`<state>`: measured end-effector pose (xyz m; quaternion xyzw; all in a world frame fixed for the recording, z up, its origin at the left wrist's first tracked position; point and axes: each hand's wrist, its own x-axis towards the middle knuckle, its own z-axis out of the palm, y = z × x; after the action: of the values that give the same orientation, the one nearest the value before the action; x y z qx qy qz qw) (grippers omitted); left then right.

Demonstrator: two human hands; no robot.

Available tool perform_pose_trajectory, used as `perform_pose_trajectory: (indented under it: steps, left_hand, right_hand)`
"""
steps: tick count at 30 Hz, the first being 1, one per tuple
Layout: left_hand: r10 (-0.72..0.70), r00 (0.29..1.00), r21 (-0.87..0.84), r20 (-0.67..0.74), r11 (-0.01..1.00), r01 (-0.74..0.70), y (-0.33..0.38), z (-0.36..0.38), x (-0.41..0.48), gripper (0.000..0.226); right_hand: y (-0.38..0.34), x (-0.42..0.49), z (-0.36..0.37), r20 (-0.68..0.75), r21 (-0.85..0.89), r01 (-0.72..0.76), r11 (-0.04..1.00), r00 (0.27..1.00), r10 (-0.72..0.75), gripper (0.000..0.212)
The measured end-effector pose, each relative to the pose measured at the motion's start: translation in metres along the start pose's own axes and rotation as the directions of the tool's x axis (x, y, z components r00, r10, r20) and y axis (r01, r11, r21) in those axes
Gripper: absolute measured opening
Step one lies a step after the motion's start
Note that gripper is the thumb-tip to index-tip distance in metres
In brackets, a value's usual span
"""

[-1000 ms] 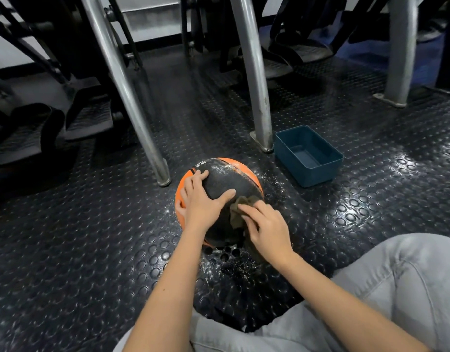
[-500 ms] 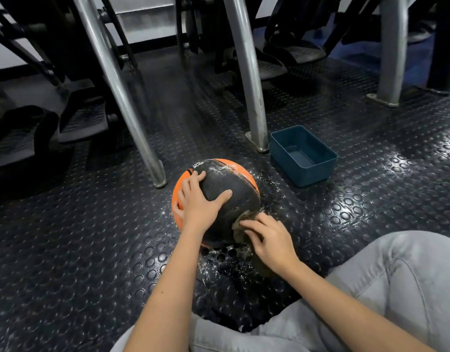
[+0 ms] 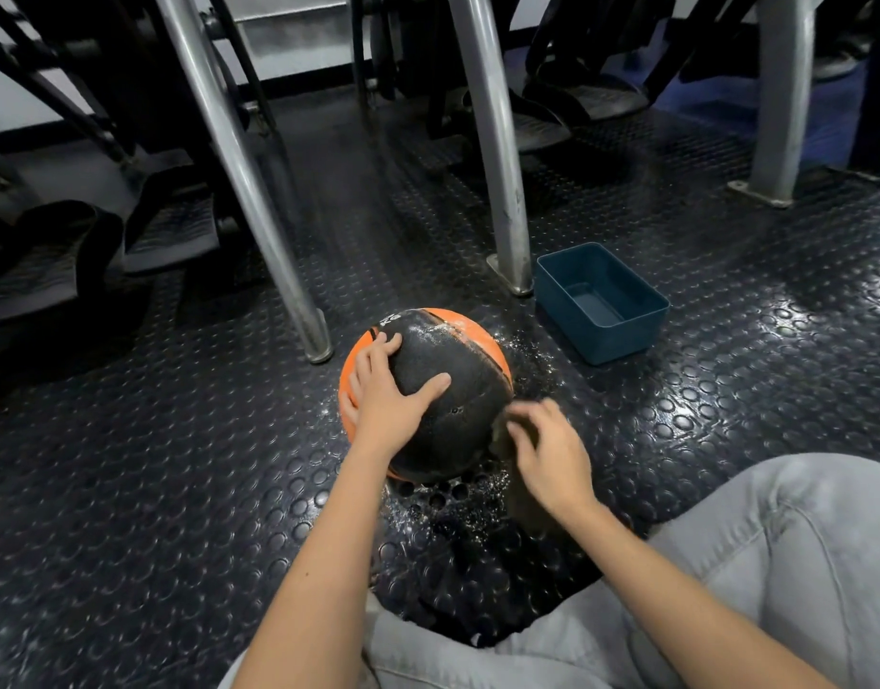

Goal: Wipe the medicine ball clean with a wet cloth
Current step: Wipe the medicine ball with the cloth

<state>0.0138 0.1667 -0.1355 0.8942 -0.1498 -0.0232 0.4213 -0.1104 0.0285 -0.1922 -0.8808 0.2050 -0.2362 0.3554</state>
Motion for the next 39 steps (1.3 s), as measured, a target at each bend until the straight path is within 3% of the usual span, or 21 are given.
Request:
perform_pose_trajectory:
  steps: [2, 5, 7, 10, 12, 15, 17, 18, 22, 24, 27, 30, 32, 34, 36, 39]
  left_hand:
    - [0.017, 1.0, -0.002, -0.01, 1.0, -0.017, -0.003, -0.002, -0.001, 0.073]
    - [0.067, 0.998, -0.013, -0.02, 0.998, -0.068, -0.011, -0.004, -0.002, 0.072]
    - [0.116, 0.993, -0.018, -0.012, 0.993, -0.116, -0.016, -0.004, -0.006, 0.077]
    - [0.181, 0.983, -0.039, 0.013, 0.983, -0.18, -0.02, -0.008, -0.015, 0.08]
    - [0.219, 0.974, -0.042, 0.06, 0.975, -0.217, -0.026, -0.011, -0.017, 0.077]
    - [0.232, 0.967, 0.015, 0.102, 0.972, -0.235, -0.03, -0.02, -0.017, 0.074]
    - [0.239, 0.963, 0.086, 0.125, 0.964, -0.251, -0.029, -0.029, -0.014, 0.076]
    - [0.231, 0.962, 0.108, 0.146, 0.963, -0.247, -0.029, -0.034, -0.012, 0.077]
    - [0.131, 0.974, 0.059, 0.183, 0.988, -0.144, -0.027, -0.045, -0.004, 0.072]
    - [0.03, 0.991, -0.026, 0.134, 0.999, -0.027, -0.016, -0.033, -0.009, 0.067]
    - [-0.031, 0.999, -0.077, -0.035, 0.997, 0.028, -0.008, -0.012, -0.014, 0.062]
    - [-0.01, 0.996, -0.095, -0.094, 0.995, 0.002, -0.015, -0.004, -0.017, 0.071]
    - [0.023, 0.993, -0.088, -0.113, 0.996, -0.033, -0.019, -0.002, -0.019, 0.078]
    - [0.052, 0.989, -0.086, -0.137, 0.994, -0.064, -0.022, 0.0, -0.02, 0.087]
    - [0.074, 0.988, -0.087, -0.132, 0.992, -0.086, -0.026, 0.001, -0.022, 0.092]
    - [0.096, 0.988, -0.091, -0.122, 0.99, -0.108, -0.029, 0.0, -0.024, 0.083]
  right_hand:
    - [-0.025, 0.022, -0.005, -0.104, 0.089, 0.069, 0.994, 0.993, -0.059, 0.018]
    - [-0.031, 0.027, -0.001, -0.064, 0.086, 0.171, 0.982, 0.984, -0.166, 0.018]
    - [-0.011, 0.007, 0.006, -0.025, 0.097, 0.104, 0.99, 0.994, -0.102, 0.019]
    - [0.015, -0.008, 0.002, 0.024, -0.049, -0.099, 0.994, 0.995, 0.1, 0.019]
    - [0.012, 0.004, -0.006, -0.047, 0.001, -0.168, 0.986, 0.985, 0.168, 0.018]
    - [-0.023, 0.03, -0.018, -0.11, 0.124, 0.039, 0.991, 0.994, -0.026, 0.018]
    - [-0.035, 0.036, -0.014, -0.039, 0.099, 0.195, 0.976, 0.981, -0.192, 0.019]
    - [-0.032, 0.033, -0.01, -0.005, 0.091, 0.2, 0.976, 0.98, -0.2, 0.02]
    - [0.008, 0.0, 0.001, 0.058, 0.039, -0.046, 0.998, 0.997, 0.044, 0.021]
    - [0.017, -0.019, 0.006, 0.173, -0.046, -0.071, 0.996, 0.982, 0.078, 0.022]
    - [0.001, -0.012, 0.003, 0.071, 0.027, -0.041, 0.999, 0.997, 0.039, 0.02]
    - [-0.032, 0.024, -0.01, -0.064, 0.084, 0.1, 0.991, 0.993, -0.095, 0.022]
    - [-0.054, 0.041, -0.01, -0.065, 0.085, 0.207, 0.975, 0.977, -0.202, 0.029]
    - [-0.065, 0.044, -0.005, -0.005, 0.151, 0.22, 0.964, 0.975, -0.222, 0.031]
    - [-0.056, 0.031, 0.003, -0.037, 0.199, 0.232, 0.952, 0.973, -0.23, 0.024]
    - [-0.014, -0.001, 0.005, -0.031, 0.129, 0.166, 0.978, 0.986, -0.163, 0.019]
